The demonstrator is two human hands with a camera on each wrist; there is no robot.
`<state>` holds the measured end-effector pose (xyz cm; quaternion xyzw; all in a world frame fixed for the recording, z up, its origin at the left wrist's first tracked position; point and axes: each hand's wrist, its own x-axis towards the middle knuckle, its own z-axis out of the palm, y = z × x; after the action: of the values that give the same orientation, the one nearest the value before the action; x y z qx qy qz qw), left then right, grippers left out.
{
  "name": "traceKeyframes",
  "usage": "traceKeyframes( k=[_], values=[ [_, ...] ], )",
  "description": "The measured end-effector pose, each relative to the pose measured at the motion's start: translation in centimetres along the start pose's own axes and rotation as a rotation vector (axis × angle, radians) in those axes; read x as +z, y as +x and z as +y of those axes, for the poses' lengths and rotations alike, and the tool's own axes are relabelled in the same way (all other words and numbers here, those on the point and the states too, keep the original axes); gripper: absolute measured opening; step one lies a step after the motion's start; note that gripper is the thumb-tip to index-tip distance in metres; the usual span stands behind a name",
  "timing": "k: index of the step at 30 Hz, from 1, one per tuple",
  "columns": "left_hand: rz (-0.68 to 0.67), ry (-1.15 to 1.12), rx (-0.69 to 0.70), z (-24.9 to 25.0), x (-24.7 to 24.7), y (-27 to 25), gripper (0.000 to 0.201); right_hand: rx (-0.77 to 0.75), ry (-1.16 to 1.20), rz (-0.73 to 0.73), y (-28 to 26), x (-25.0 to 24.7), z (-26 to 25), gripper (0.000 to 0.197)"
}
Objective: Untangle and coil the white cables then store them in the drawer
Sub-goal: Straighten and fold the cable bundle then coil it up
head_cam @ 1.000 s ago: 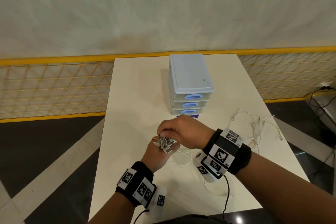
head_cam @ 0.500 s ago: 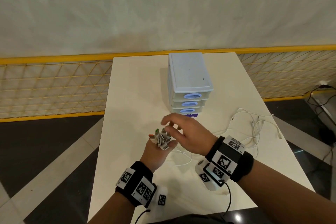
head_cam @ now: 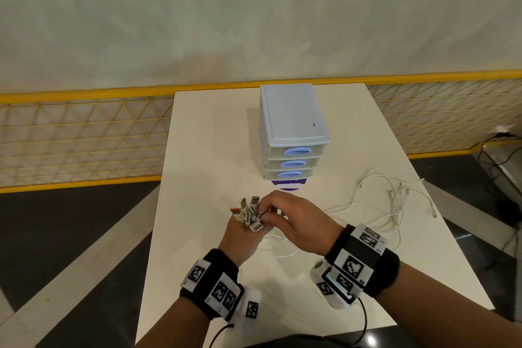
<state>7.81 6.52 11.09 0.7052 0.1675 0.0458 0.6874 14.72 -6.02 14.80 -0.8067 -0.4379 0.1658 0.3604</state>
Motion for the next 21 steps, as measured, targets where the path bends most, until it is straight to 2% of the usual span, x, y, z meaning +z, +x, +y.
traceKeyframes(
  k=[6, 9, 11, 13, 15, 18, 21],
  values=[
    [0.017, 0.017, -0.056, 0.2, 0.3, -0.4, 0.039, 0.021, 0.024, -0.022, -0.1, -0.2, -0.1, 0.012],
    [0.086, -0.028, -0.110, 0.0, 0.4, -0.1, 0.038, -0.033, 0.052, 0.092, -0.3, 0.0, -0.1, 0.016],
    [0.089, -0.135, -0.135, -0.2, 0.4, 0.0, 0.024, -0.125, 0.065, 0.161, -0.5, 0.3, -0.1, 0.018],
    [0.068, -0.184, -0.120, -0.1, 0.4, 0.0, 0.011, -0.213, 0.056, 0.166, -0.6, 0.8, -0.1, 0.015],
    [0.036, -0.118, -0.103, 0.2, 0.3, -0.1, 0.016, -0.235, 0.028, 0.192, -0.5, 1.3, 0.0, 0.012],
    [0.037, 0.006, -0.082, 0.6, 0.4, -0.2, 0.041, -0.214, 0.045, 0.251, -0.4, 1.4, 0.2, 0.016],
    [0.066, 0.027, -0.106, 0.3, 0.3, -0.3, 0.040, -0.225, 0.055, 0.252, -0.4, 1.5, 0.2, 0.021]
  ],
)
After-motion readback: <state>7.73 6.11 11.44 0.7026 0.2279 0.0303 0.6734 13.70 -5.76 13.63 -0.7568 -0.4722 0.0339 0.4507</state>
